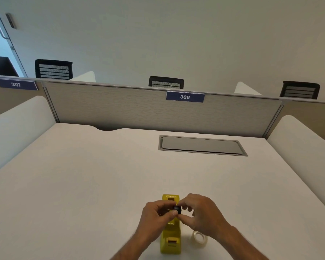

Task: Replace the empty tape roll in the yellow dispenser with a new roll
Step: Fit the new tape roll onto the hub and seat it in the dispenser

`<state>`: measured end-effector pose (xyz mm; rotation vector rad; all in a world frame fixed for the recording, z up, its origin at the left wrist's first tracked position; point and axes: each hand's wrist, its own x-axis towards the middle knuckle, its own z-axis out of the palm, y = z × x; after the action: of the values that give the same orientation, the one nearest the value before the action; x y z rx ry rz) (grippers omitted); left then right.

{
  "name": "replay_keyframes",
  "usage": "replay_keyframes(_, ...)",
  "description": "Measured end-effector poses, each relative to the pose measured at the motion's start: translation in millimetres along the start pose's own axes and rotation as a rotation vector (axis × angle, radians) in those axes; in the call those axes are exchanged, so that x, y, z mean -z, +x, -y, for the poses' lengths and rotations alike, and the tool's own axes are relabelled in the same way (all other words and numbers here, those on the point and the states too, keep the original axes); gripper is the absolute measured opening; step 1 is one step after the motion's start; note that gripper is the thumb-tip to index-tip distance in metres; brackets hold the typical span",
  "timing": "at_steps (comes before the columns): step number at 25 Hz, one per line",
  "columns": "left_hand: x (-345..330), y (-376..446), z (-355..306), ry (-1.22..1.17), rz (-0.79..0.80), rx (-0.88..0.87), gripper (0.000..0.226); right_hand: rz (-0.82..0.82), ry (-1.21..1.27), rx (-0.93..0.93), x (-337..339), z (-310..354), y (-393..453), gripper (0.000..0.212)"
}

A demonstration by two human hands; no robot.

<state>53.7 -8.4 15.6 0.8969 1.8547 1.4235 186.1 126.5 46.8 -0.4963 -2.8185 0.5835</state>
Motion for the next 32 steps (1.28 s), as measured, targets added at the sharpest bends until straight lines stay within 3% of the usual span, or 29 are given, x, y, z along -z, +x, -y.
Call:
replay_keyframes(4, -3.4, -0.7, -0.3, -0.026, -0.061, 0.100, 0.030, 0.026, 0.057, -0.167, 1.3, -12.0, -17.7, 0.053)
replay_keyframes(10, -7.7, -3.7, 0.9, -0.048, -0.078, 0.151, 0.025, 0.294, -0.153, -0.260, -19.8, -30.0, -47.5, 0.068)
replay_keyframes(14, -10.4, -6.3, -0.1, -0.073, -0.084, 0.165, 0.025, 0.303, -0.160, -0.279, -29.6, -34.7, -52.7, 0.058)
replay_keyframes(16, -9.9, -8.0, -0.5, -0.098, -0.086, 0.166, 0.024, 0.257, -0.054, -0.320, -30.2, -34.3, -50.9, 0.052)
replay_keyframes(19, -10.4, -10.3, -2.2, -0.134, -0.082, 0.164, 0.024, 0.005, 0.415, -0.454, -26.7, -31.2, -43.3, 0.039)
replay_keyframes(23, -15.0, -13.2, -9.0, -0.134, -0.098, 0.171, 0.026, -0.124, 0.966, -0.474, -19.0, -23.7, -34.4, 0.050)
replay_keyframes(26, -16.5, -14.4, -12.4, -0.142, -0.102, 0.164, 0.026, -0.120, 1.091, -0.447, -19.9, -17.8, -31.5, 0.052)
replay_keyframes(32, -16.1, -16.8, -13.2, -0.099, -0.101, 0.160, 0.024, -0.109, 1.104, -0.420, -23.3, -12.5, -30.9, 0.054)
